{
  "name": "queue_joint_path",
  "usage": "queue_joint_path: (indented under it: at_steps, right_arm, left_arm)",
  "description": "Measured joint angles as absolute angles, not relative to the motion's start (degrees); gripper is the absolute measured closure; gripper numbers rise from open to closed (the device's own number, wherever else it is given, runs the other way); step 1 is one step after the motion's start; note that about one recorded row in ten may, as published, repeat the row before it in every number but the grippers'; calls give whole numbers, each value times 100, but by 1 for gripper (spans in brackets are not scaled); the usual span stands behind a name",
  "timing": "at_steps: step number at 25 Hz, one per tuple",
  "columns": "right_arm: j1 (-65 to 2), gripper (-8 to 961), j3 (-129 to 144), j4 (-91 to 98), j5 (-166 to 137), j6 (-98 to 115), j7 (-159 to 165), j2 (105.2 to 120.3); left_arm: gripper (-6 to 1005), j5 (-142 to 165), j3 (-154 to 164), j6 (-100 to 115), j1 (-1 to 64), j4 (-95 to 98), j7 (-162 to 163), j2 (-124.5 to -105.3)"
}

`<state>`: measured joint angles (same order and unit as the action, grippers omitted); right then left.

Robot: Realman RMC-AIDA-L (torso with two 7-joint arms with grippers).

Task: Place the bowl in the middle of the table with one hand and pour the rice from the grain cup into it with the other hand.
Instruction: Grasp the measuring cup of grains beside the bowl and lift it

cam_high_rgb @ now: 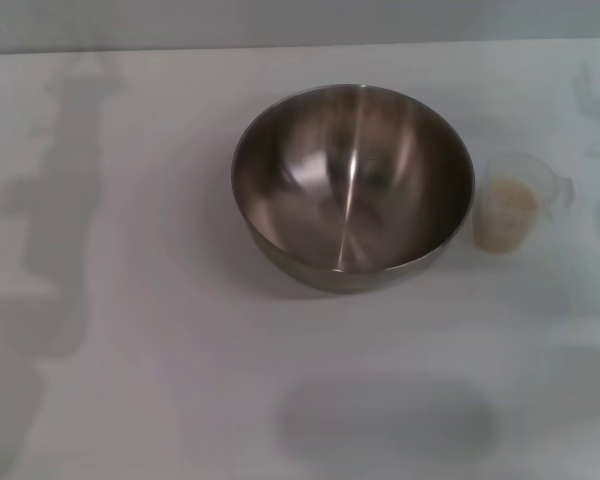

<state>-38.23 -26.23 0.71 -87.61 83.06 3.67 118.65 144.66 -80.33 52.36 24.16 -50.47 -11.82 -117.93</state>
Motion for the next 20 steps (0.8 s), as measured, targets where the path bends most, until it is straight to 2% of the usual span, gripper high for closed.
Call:
queue_joint_path:
  at_steps: [4, 11, 20]
  right_arm:
    - [-3795, 311, -2628, 70, -8761, 8301, 367, 11865]
    - [-3509, 311, -2591, 15, -8773, 8412, 365, 11886]
    - [-2581, 311, -2402, -560, -9029, 8828, 344, 11900]
  left_arm:
    - [767, 15605, -8105, 5686, 2576, -4033, 811, -11790]
    - [573, 15831, -8229, 5543, 2410, -3689, 1302, -11773]
    - [283, 15889, -8227, 5264, 2307, -3657, 1241, -11749]
